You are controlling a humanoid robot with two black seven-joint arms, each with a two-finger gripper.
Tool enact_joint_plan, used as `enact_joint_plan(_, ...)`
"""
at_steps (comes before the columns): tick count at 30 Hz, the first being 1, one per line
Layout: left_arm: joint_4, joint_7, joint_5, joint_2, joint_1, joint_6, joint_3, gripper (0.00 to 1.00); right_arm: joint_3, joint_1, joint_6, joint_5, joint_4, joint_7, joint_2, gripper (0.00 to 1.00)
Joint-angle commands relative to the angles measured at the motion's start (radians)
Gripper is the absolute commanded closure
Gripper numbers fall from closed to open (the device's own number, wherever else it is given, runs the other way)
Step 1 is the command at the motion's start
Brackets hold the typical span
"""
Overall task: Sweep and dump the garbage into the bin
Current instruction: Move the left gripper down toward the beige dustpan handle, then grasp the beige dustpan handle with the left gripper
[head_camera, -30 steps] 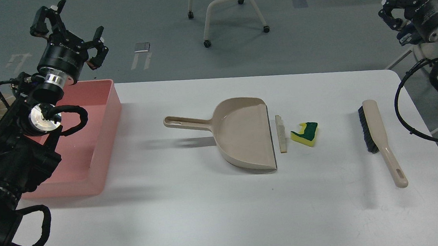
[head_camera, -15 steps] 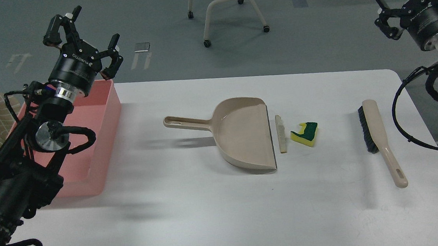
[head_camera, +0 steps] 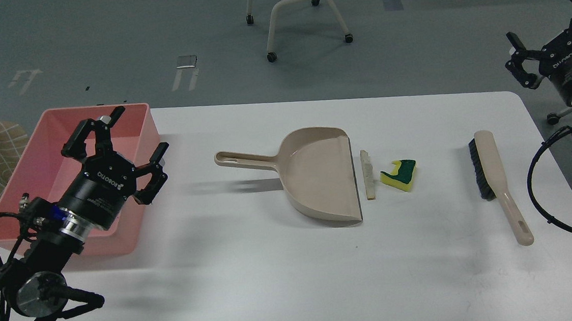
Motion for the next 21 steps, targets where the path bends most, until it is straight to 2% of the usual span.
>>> enact_joint_plan(1, -0.022, 0.002, 0.104, -0.028, 0.002, 0.054, 0.038, 0.14, 0.018, -0.021, -0.001, -0.001, 0.015, 0.0, 0.0, 0.0)
enact_joint_plan(6, -0.051, 0.011, 0.147, -0.042, -0.036, 0.104, 0.089, 0.14, 0.021, -0.047, -0.001, -0.001, 0.046, 0.0, -0.002, 0.0)
enact_joint_plan(11, -0.017, 0.013, 0.196, -0.053, -0.148, 0.143, 0.224, 0.14, 0.025, -0.055, -0.002, -0.001, 0.052, 0.0, -0.002, 0.0)
enact_joint_plan(14, 0.087, 0.013, 0.216, -0.085, -0.226, 0.154, 0.296, 0.14, 0.027, -0.055, -0.002, -0.001, 0.052, 0.0, -0.002, 0.0)
enact_joint_plan(16, 0.205, 0.013, 0.216, -0.114, -0.278, 0.167, 0.351, 0.23, 0.027, -0.056, -0.002, -0.001, 0.052, -0.001, -0.003, 0.0)
enact_joint_plan(21, 0.334, 0.011, 0.215, -0.159, -0.346, 0.169, 0.437, 0.21, 0.037, -0.059, -0.002, -0.001, 0.051, 0.0, -0.029, 0.0)
